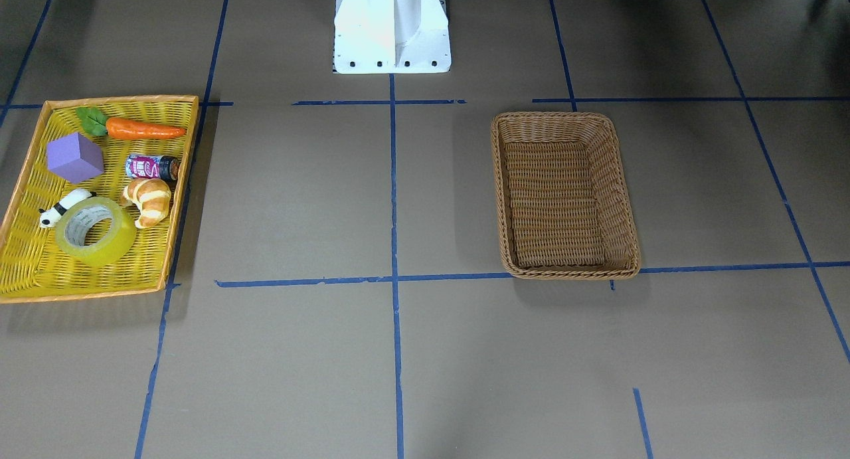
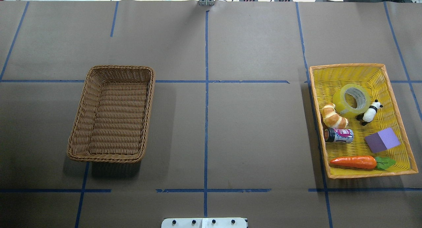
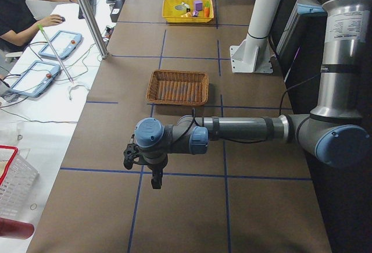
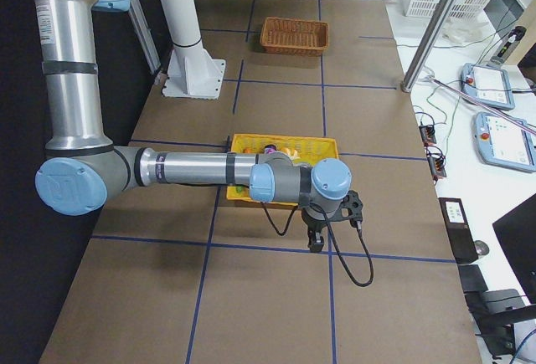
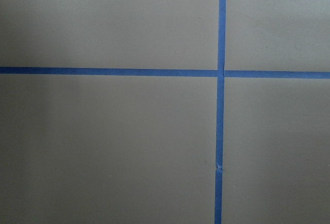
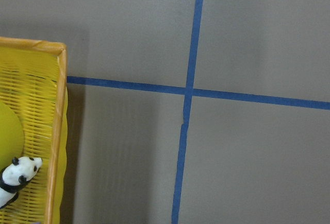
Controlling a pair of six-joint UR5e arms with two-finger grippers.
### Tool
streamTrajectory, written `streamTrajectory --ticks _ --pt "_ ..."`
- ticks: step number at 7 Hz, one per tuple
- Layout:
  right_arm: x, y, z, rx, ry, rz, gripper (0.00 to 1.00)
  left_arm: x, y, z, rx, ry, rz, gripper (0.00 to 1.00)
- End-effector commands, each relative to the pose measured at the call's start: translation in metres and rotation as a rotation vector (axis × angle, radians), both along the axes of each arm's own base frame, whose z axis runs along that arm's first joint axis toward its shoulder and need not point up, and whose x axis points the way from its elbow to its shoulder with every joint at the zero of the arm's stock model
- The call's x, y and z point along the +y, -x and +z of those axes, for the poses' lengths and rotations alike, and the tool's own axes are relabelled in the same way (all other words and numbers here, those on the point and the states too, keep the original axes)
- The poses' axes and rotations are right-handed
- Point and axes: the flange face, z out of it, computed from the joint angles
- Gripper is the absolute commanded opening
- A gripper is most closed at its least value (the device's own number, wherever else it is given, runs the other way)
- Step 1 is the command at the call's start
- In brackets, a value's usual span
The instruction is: Move tape to another basket
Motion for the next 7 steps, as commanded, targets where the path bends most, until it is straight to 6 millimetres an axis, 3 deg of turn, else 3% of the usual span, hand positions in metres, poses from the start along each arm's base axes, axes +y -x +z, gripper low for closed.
streamTrajectory --ticks 1,3,4,5,6,7 --pt "0.0 0.001 0.0 0.001 -0.001 -0.002 1.0 0.0 -0.001 -0.001 0.0 -0.003 0.001 1.0" --pt "-0.003 0.001 -0.004 0.0 -0.008 -0.001 1.0 -0.001 0.0 -0.003 0.002 -0.006 0.0 1.0" --pt "-0.015 0.002 -0.022 -0.002 -0.043 -0.002 1.0 -0.001 -0.001 -0.003 0.002 -0.006 0.001 1.0" --pt "-0.042 0.005 -0.053 0.0 -0.098 -0.008 1.0 -0.001 0.0 -0.003 0.002 -0.006 0.0 1.0" --pt "-0.048 0.019 -0.062 -0.007 -0.103 -0.02 1.0 -0.002 0.0 -0.003 0.003 -0.007 0.0 1.0" --pt "-0.049 0.049 -0.071 -0.011 -0.055 -0.013 1.0 -0.002 0.0 -0.004 0.003 -0.009 0.0 1.0"
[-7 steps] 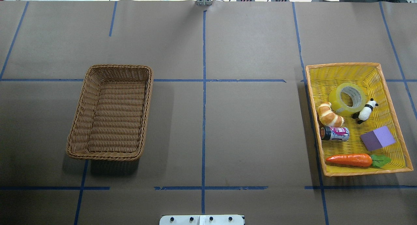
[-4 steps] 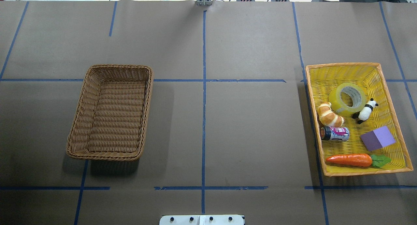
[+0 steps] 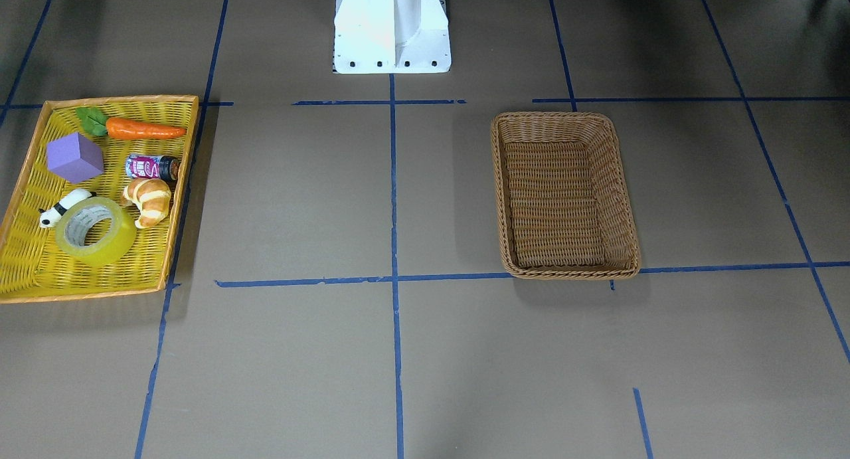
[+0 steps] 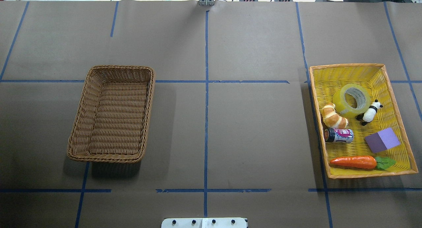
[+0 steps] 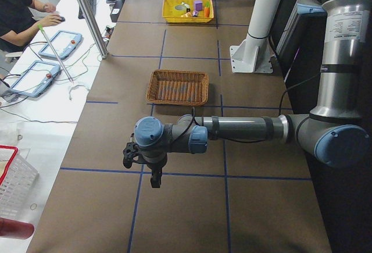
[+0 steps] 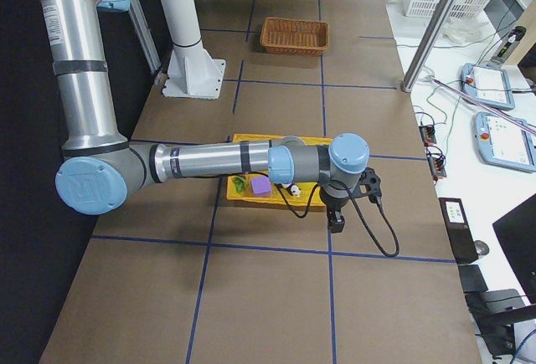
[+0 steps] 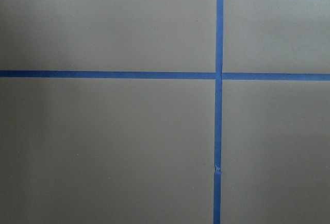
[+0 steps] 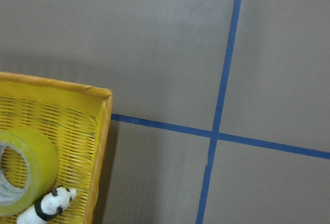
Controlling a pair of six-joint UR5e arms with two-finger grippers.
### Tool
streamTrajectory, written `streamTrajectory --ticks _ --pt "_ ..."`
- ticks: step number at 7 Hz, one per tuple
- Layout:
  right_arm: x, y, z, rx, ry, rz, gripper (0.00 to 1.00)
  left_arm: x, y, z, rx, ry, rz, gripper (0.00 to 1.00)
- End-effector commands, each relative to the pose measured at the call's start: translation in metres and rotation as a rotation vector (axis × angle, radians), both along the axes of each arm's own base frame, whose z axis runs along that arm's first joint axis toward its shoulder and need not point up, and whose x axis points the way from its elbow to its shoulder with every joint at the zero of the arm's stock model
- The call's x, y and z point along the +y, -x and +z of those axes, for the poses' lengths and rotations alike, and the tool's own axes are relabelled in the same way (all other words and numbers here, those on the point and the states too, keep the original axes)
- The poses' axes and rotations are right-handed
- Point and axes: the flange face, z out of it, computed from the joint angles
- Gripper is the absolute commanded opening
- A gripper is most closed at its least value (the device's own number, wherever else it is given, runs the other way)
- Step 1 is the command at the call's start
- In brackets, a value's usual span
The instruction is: Move tape to another basket
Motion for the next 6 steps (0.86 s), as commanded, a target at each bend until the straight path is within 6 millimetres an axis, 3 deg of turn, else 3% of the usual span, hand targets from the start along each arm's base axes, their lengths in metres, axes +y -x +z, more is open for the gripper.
streamTrajectory --ticks 1,3,6 --pt "-0.009 0.07 -0.035 -0.018 0.025 0.019 1.0 -0.001 0.0 -0.002 0.0 -0.003 0.0 1.0" --pt "-0.001 0.127 -0.049 -0.053 -0.001 0.12 1.0 -0.001 0.0 -0.001 0.0 -0.002 0.0 1.0" --pt "0.027 0.214 -0.039 -0.036 -0.071 0.066 1.0 -0.001 0.0 -0.001 0.002 -0.003 0.0 1.0"
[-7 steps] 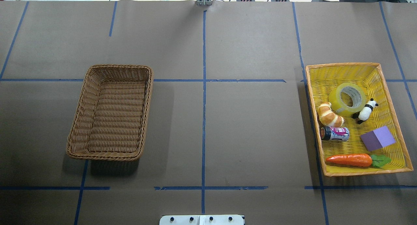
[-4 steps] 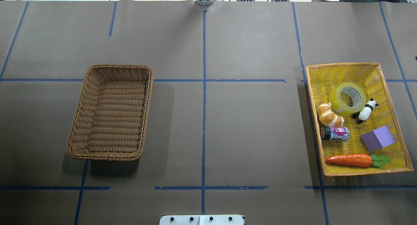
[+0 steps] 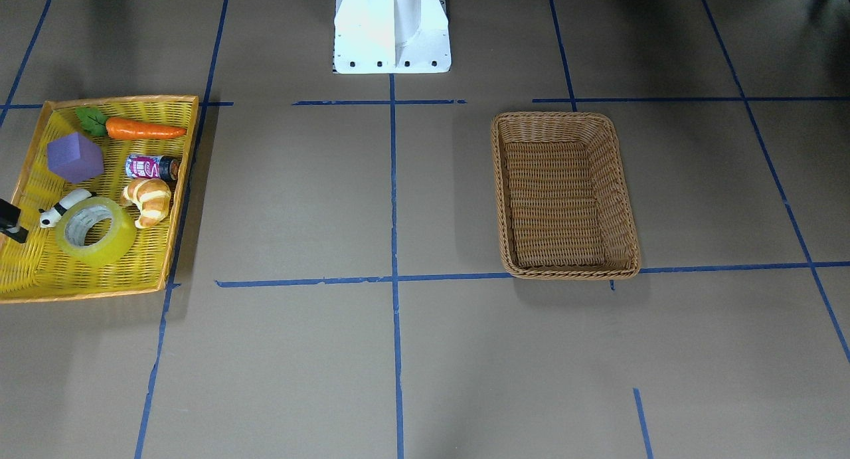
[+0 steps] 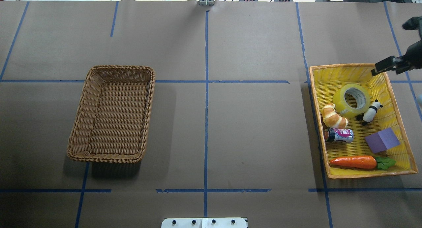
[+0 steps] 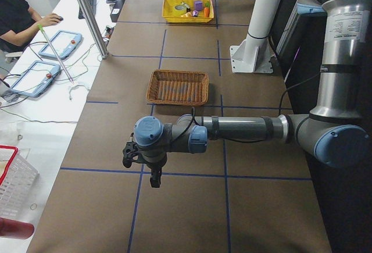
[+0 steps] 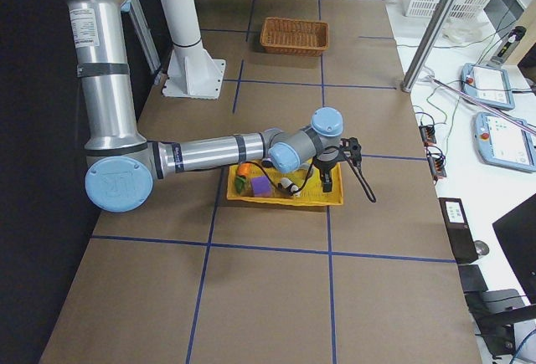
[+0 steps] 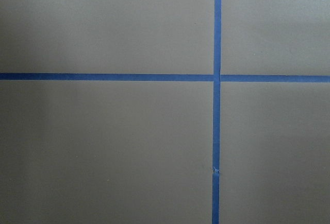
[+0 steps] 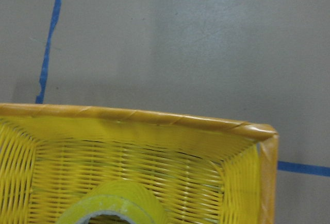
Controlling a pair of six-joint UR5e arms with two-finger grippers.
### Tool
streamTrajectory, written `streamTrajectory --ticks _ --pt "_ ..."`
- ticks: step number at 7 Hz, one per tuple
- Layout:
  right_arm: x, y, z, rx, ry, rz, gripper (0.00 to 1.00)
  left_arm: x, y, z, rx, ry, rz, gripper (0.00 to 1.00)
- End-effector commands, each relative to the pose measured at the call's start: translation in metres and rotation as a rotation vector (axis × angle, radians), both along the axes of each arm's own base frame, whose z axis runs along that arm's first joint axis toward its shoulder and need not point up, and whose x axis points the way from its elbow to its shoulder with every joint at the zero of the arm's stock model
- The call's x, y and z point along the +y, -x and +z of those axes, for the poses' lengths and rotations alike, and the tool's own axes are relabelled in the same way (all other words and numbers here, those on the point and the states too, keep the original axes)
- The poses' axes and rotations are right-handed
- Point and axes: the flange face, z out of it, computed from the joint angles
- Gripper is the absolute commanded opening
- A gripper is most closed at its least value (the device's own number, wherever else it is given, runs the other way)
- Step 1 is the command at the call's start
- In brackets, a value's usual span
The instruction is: Move tape to another basket
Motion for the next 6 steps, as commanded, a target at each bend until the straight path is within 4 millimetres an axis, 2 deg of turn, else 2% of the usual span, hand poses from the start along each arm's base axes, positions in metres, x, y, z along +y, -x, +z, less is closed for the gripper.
streamTrajectory --ticks 1,3,6 --pt "0.014 0.047 0.003 0.025 -0.04 -0.047 1.0 0.0 0.0 0.0 0.001 0.0 0.0 1.0" --pt "0.02 0.063 0.012 0.034 -0.026 -0.076 1.0 0.0 0.0 0.0 0.001 0.0 0.0 1.0" --pt "0.021 0.071 0.033 0.054 0.002 -0.096 1.0 -0.001 -0.001 -0.001 0.001 -0.001 0.0 1.0"
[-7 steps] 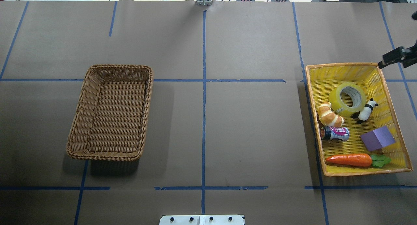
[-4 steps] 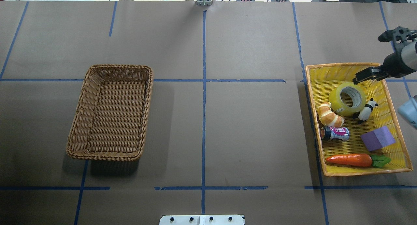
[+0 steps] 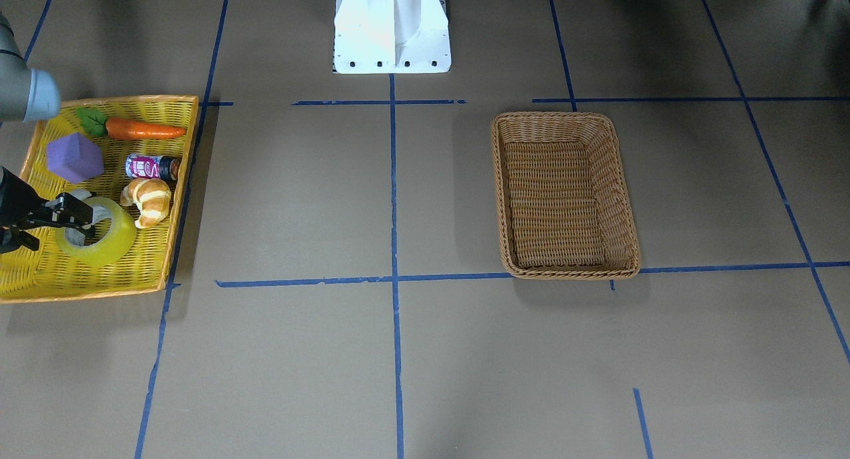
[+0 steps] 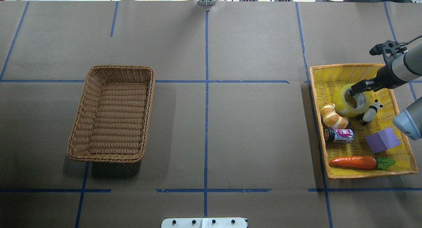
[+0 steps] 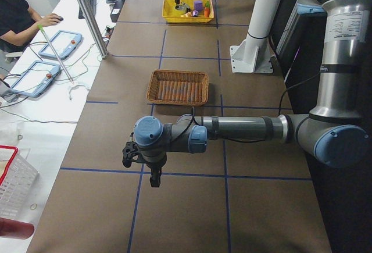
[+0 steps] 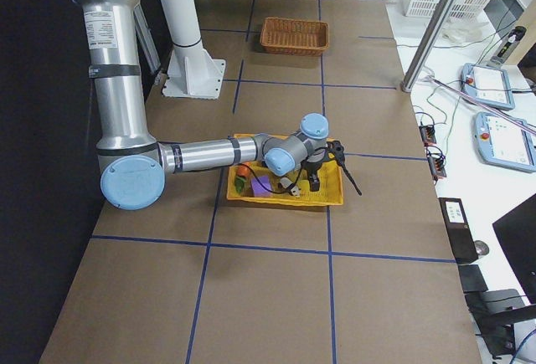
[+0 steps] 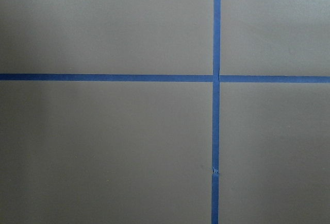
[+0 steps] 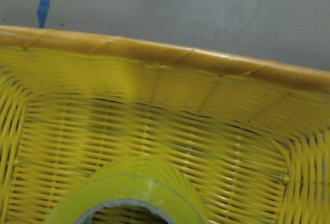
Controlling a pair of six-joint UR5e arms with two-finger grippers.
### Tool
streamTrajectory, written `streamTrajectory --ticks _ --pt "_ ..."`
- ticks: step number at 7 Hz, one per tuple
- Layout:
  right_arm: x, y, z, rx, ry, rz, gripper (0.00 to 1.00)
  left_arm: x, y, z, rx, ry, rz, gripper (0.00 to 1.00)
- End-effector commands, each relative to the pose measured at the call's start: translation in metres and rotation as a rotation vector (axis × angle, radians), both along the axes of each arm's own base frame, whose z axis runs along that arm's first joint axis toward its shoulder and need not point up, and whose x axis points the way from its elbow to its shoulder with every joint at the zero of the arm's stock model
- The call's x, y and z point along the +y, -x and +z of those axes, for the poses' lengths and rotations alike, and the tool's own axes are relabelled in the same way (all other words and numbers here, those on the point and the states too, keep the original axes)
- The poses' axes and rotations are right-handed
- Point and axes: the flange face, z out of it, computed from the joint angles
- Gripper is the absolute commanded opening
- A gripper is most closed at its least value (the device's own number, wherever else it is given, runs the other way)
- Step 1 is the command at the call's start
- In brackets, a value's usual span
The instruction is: Move tape to another basket
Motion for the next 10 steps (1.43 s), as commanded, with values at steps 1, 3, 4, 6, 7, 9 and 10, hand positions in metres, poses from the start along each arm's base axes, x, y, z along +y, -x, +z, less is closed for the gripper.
streamTrajectory --ticks 1,3,4,6,7,9,10 --pt "0.001 0.009 0.017 0.019 0.025 -0.015 1.0 0.0 0.0 -0.002 0.0 -0.003 -0.001 1.0" --pt "0.002 0.022 0.023 0.045 0.02 -0.025 0.94 -0.002 0.0 -0.003 0.001 -0.006 0.001 1.0" --pt "0.001 0.021 0.021 0.046 0.017 -0.021 0.5 -0.002 0.0 -0.004 0.001 -0.008 0.001 1.0" --pt "-0.003 0.012 0.012 0.025 0.008 -0.011 0.13 -0.002 0.0 -0.005 0.001 -0.009 0.001 1.0" --pt "-0.003 0.007 0.002 0.004 0.003 -0.01 0.02 -0.002 0.0 -0.005 0.001 -0.009 -0.001 1.0" --pt "-0.004 -0.001 0.0 -0.009 0.008 -0.002 0.0 -0.002 0.0 -0.005 0.001 -0.009 0.001 1.0" --pt "-0.008 -0.011 -0.01 -0.036 0.002 0.006 0.0 -0.002 0.0 -0.007 0.003 -0.012 -0.001 1.0"
